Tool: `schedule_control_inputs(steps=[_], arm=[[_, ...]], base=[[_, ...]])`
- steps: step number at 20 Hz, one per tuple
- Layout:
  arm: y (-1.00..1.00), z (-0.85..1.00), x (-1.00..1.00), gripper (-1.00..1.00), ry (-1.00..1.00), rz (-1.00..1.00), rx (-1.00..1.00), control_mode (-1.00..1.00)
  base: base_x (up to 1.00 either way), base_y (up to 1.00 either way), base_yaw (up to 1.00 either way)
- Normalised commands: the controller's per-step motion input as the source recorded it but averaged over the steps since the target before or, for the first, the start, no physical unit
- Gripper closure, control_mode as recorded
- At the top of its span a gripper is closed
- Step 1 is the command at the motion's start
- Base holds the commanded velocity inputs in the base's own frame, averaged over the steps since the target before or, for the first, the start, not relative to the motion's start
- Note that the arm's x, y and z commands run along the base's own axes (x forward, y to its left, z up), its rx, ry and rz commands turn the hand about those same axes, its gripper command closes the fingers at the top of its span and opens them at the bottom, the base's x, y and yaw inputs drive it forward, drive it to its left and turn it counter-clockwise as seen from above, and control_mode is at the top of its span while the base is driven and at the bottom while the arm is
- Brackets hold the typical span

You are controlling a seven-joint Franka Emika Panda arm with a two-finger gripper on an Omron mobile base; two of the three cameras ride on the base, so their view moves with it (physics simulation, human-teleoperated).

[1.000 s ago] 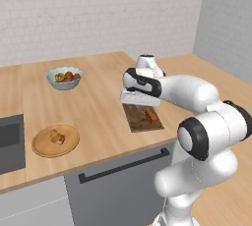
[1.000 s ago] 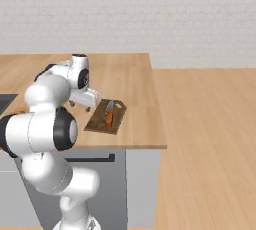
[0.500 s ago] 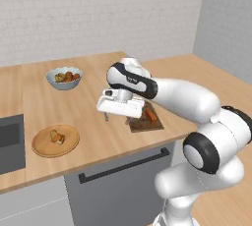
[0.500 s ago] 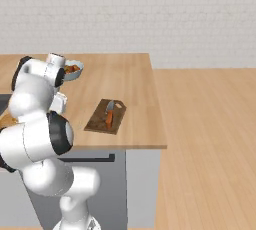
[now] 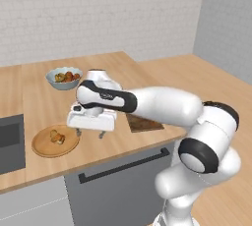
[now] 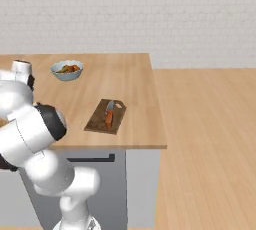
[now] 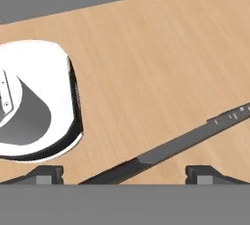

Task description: Pick up the knife from the drawer and place it on the cutting board. Then place the meat from the plate to the cutting board.

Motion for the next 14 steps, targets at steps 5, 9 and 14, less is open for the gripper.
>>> schedule_control_inputs(steps=[5, 9, 14], arm=[[0.92, 0.00, 0.37, -1.00, -0.01, 0.00, -0.12, -1.00], [0.54, -0.08, 0.56, -1.00, -0.09, 0.00, -0.11, -1.00], [0.27, -0.71, 0.75, -1.00, -0.05, 0.00, -0.13, -1.00]], base=[[0.00, 0.00, 0.00], [0.00, 0.00, 0.00], [0.00, 0.00, 0.00]])
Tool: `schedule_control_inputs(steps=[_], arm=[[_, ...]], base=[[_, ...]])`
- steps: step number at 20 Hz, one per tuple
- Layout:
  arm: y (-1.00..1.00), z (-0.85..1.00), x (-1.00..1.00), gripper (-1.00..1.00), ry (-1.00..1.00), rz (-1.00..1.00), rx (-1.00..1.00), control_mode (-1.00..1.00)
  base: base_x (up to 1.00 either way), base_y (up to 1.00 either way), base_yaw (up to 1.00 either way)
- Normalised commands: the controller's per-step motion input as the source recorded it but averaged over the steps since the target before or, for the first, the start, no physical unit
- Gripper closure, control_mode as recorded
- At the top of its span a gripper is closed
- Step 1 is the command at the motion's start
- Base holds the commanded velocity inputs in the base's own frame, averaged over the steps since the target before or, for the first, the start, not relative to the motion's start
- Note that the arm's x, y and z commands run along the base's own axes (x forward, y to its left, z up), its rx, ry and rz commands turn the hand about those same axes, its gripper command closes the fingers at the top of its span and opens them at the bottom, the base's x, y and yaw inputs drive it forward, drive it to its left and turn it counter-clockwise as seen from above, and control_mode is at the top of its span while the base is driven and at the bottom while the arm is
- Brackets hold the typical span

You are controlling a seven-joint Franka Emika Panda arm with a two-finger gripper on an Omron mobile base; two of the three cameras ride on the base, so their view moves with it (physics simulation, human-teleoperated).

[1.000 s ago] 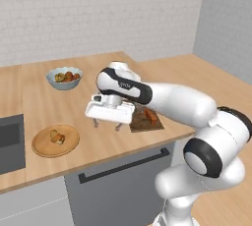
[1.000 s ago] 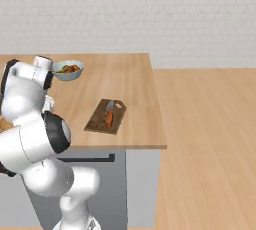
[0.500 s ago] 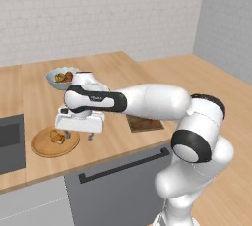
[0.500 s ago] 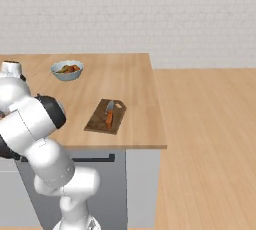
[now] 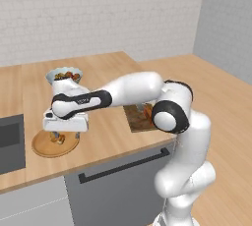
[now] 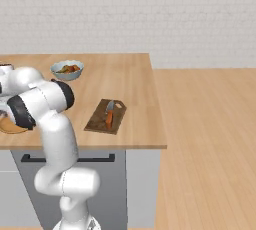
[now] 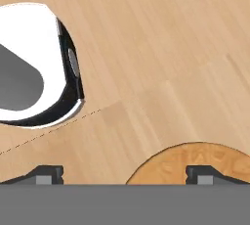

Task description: Pick up the knife from the drawer and place it on the cutting board. Then place the meat from the plate to the cutting board.

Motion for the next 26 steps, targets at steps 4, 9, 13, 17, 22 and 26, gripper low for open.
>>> schedule_control_inputs(steps=[4, 9, 13, 17, 22, 26], arm=[[0.28, -0.45, 0.49, -1.00, -0.05, 0.00, -0.07, -1.00], [0.35, -0.03, 0.41, -1.00, 0.00, 0.00, 0.00, -1.00], [0.09, -0.45, 0.51, -1.00, 0.00, 0.02, -0.01, -1.00], [0.02, -0.48, 0.29, -1.00, 0.00, 0.04, 0.00, -1.00], [0.08, -0.26, 0.02, -1.00, 0.00, 0.06, 0.00, -1.00], [0.00, -0.30, -0.17, -1.00, 0.00, 0.06, 0.00, -1.00]], base=[[0.00, 0.00, 0.00], [0.00, 0.00, 0.00], [0.00, 0.00, 0.00], [0.00, 0.00, 0.00], [0.00, 0.00, 0.00], [0.00, 0.00, 0.00]])
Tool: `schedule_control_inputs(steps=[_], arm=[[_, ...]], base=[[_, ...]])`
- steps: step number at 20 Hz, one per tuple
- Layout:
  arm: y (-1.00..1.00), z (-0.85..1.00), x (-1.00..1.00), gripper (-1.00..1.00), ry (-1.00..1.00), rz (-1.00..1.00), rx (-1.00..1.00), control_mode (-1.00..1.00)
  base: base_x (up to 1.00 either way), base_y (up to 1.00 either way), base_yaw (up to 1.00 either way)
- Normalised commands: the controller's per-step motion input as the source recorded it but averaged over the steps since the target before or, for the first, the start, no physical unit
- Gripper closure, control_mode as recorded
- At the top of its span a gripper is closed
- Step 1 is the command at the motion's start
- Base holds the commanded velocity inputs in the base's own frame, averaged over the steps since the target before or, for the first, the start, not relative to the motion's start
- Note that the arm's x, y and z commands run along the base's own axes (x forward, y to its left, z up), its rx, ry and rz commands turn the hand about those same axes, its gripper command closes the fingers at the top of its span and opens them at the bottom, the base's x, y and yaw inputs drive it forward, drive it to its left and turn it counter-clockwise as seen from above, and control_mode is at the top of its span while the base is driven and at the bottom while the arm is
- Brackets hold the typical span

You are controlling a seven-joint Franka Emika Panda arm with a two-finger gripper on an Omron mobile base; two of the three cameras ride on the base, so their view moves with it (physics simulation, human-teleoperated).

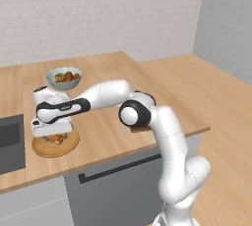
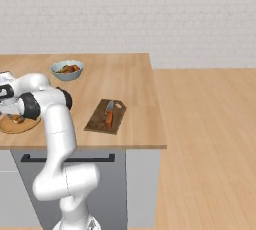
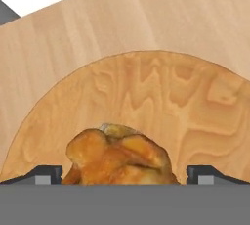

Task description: Pick up the knife from the drawer and place it on the cutting board. Then place the meat from the plate to the cutting board.

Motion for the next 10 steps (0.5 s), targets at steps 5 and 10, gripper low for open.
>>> schedule_control_inputs(steps=[5, 10], arm=[[0.00, -0.13, -0.46, 1.00, 0.00, 0.01, 0.00, -1.00], [-0.72, 0.20, -0.80, 1.00, -0.18, 0.07, 0.03, -1.00]], base=[[0.00, 0.00, 0.00], [0.00, 0.00, 0.00]])
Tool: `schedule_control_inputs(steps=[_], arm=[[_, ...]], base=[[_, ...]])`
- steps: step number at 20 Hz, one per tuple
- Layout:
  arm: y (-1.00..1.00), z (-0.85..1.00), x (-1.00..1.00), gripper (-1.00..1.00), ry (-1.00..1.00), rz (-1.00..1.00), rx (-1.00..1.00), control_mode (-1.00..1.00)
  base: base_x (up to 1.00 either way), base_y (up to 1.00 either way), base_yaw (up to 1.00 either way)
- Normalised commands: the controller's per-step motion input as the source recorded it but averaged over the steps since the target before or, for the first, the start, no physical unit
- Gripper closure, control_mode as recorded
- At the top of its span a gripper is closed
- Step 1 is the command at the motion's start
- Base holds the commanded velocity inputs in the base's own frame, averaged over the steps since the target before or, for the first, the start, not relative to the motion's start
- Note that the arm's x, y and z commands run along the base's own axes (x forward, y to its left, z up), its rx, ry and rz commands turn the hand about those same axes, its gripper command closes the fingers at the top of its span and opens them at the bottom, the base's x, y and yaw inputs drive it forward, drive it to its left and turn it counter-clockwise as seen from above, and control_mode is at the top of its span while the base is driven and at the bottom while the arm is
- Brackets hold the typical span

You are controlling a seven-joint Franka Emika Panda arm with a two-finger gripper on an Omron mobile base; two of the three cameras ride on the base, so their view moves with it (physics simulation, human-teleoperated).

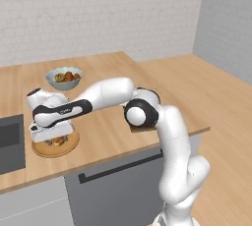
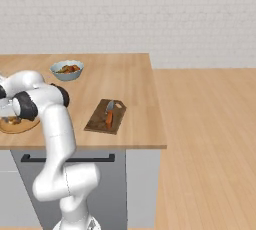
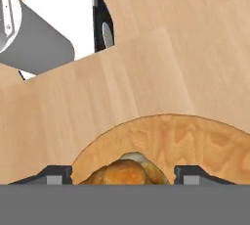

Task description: Pick up the knife from the drawer and place it on the cutting board. Then place the meat from the plate to the cutting board.

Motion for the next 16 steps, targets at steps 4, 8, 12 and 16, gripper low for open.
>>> schedule_control_inputs(steps=[4, 8, 12, 16], arm=[[-1.00, 0.41, -0.58, 1.00, -0.20, 0.06, 0.03, -1.00], [-1.00, 0.63, -0.13, 1.00, -0.14, 0.01, 0.08, -1.00], [-1.00, 0.59, 0.00, 1.00, -0.06, 0.00, 0.12, -1.00], [-1.00, 0.22, 0.11, 1.00, 0.00, 0.00, 0.14, -1.00]], base=[[0.00, 0.00, 0.00], [0.00, 0.00, 0.00], [0.00, 0.00, 0.00], [0.00, 0.00, 0.00]])
